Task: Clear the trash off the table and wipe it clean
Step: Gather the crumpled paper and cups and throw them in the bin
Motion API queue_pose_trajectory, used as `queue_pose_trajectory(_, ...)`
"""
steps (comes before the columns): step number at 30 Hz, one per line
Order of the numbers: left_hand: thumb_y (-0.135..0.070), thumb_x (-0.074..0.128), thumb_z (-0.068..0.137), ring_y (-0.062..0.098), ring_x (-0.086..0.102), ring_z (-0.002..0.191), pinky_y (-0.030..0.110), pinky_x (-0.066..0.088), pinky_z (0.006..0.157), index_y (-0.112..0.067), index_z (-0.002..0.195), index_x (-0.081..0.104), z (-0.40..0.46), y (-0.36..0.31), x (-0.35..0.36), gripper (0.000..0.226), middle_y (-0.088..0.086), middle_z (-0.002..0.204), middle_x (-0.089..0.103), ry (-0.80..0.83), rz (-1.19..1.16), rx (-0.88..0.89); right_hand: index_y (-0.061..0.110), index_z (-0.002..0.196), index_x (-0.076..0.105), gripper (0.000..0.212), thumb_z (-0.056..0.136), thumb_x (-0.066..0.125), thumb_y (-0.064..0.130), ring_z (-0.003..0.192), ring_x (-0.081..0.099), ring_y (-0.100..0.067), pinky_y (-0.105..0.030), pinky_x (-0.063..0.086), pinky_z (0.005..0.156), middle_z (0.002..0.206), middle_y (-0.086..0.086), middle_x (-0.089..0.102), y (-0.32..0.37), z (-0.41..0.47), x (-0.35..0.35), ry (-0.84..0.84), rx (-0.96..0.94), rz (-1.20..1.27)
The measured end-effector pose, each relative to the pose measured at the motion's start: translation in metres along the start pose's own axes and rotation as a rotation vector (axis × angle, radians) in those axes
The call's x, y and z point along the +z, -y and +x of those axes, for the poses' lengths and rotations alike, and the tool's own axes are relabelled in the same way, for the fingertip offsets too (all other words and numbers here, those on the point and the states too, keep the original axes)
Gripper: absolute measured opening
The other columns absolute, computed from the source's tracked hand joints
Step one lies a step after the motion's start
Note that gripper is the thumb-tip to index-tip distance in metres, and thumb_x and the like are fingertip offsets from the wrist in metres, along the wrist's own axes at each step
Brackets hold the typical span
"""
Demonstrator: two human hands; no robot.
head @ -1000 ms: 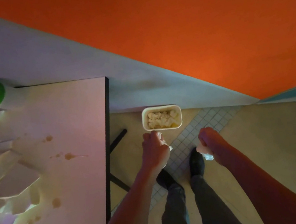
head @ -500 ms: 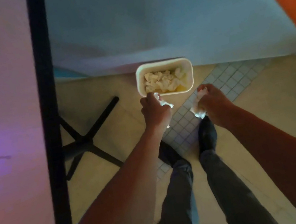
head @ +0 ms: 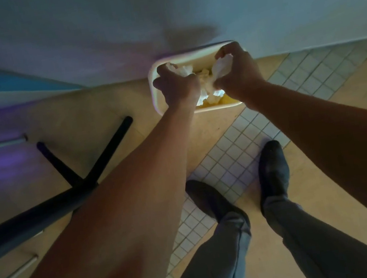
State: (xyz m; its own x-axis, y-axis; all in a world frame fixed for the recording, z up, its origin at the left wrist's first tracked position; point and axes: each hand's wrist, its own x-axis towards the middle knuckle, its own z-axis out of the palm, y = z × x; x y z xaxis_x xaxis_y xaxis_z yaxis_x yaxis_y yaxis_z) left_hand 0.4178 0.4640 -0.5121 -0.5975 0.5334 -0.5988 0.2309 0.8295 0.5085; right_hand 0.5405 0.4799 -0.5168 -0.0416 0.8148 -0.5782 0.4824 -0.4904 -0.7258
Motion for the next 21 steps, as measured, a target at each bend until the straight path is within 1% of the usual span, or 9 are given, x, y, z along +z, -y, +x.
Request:
queue_pose_trajectory(3, -0.009, 0.060, 0.086, 0.033, 0.056, 0.109, 0.037, 0.049, 0.095, -0.019, 0.137, 0.038, 0.017, 0.006, 0.019, 0.057, 0.008, 0.132, 0.034, -0.005, 0.006, 0.022, 0.026, 0.122, 0.052, 0.058, 0.075, 0.070, -0.003, 0.096, 0.050, -0.019, -0.012, 0.035, 0.057, 0.125, -0.007, 0.049, -0.012, 0.020, 0.011, -0.019, -0.098, -0.128)
queue_pose_trajectory(5, -0.013, 0.065, 0.087, 0.034, 0.054, 0.118, 0.036, 0.049, 0.099, -0.021, 0.144, 0.032, 0.025, 0.010, 0.026, 0.066, 0.011, 0.142, 0.033, 0.023, 0.042, -0.014, 0.029, 0.132, 0.049, 0.066, 0.077, 0.072, 0.000, 0.099, 0.050, -0.019, -0.019, 0.038, 0.068, 0.133, -0.006, 0.045, -0.017, 0.027, 0.013, 0.045, -0.079, -0.205)
queue_pose_trajectory(8, -0.021, 0.071, 0.088, 0.031, 0.048, 0.132, 0.029, 0.043, 0.093, -0.021, 0.151, 0.025, 0.031, 0.015, 0.028, 0.077, 0.011, 0.152, 0.029, 0.099, 0.149, -0.073, 0.031, 0.145, 0.043, 0.081, 0.076, 0.077, 0.006, 0.120, 0.052, -0.023, -0.019, 0.038, 0.076, 0.146, -0.006, 0.037, -0.019, 0.032, 0.007, 0.178, -0.016, -0.292)
queue_pose_trajectory(9, -0.023, 0.072, 0.088, 0.030, 0.047, 0.134, 0.029, 0.043, 0.095, -0.020, 0.152, 0.024, 0.030, 0.017, 0.026, 0.080, 0.012, 0.152, 0.029, 0.124, 0.177, -0.067, 0.030, 0.148, 0.040, 0.085, 0.076, 0.079, 0.007, 0.126, 0.050, -0.024, -0.020, 0.038, 0.077, 0.149, -0.007, 0.035, -0.018, 0.031, 0.003, 0.203, -0.001, -0.309)
queue_pose_trajectory(11, -0.028, 0.073, 0.087, 0.030, 0.049, 0.133, 0.033, 0.044, 0.101, -0.022, 0.153, 0.028, 0.024, 0.021, 0.018, 0.080, 0.011, 0.151, 0.034, 0.134, 0.225, -0.020, 0.030, 0.151, 0.037, 0.088, 0.078, 0.080, 0.008, 0.129, 0.048, -0.026, -0.021, 0.039, 0.078, 0.151, -0.009, 0.037, -0.016, 0.023, -0.004, 0.236, 0.028, -0.318)
queue_pose_trajectory(15, -0.031, 0.068, 0.091, 0.027, 0.049, 0.133, 0.035, 0.044, 0.102, -0.021, 0.151, 0.035, -0.003, 0.026, -0.001, 0.070, 0.009, 0.148, 0.040, 0.111, 0.280, 0.059, 0.032, 0.149, 0.041, 0.082, 0.079, 0.077, 0.008, 0.112, 0.057, -0.024, -0.025, 0.043, 0.070, 0.145, -0.011, 0.048, -0.012, 0.001, -0.017, 0.265, 0.103, -0.254)
queue_pose_trajectory(17, -0.031, 0.066, 0.092, 0.029, 0.047, 0.134, 0.037, 0.044, 0.104, -0.018, 0.153, 0.033, -0.021, 0.023, -0.012, 0.070, 0.011, 0.149, 0.039, 0.127, 0.285, 0.059, 0.032, 0.147, 0.042, 0.080, 0.079, 0.077, 0.010, 0.112, 0.059, -0.026, -0.025, 0.046, 0.069, 0.143, -0.012, 0.050, -0.005, -0.014, -0.025, 0.273, 0.127, -0.226)
queue_pose_trajectory(19, -0.029, 0.065, 0.093, 0.030, 0.050, 0.131, 0.039, 0.048, 0.103, -0.017, 0.152, 0.035, -0.046, 0.018, -0.031, 0.067, 0.012, 0.149, 0.039, 0.156, 0.282, 0.076, 0.030, 0.147, 0.043, 0.077, 0.081, 0.077, 0.011, 0.111, 0.057, -0.023, -0.023, 0.045, 0.069, 0.141, -0.010, 0.052, 0.007, -0.036, -0.035, 0.280, 0.131, -0.227)
queue_pose_trajectory(21, -0.028, 0.065, 0.092, 0.031, 0.053, 0.128, 0.040, 0.051, 0.100, -0.016, 0.150, 0.039, -0.069, 0.016, -0.045, 0.065, 0.012, 0.149, 0.040, 0.183, 0.285, 0.107, 0.029, 0.147, 0.044, 0.073, 0.083, 0.076, 0.013, 0.105, 0.054, -0.019, -0.018, 0.040, 0.060, 0.141, -0.009, 0.054, 0.015, -0.058, -0.045, 0.278, 0.147, -0.236)
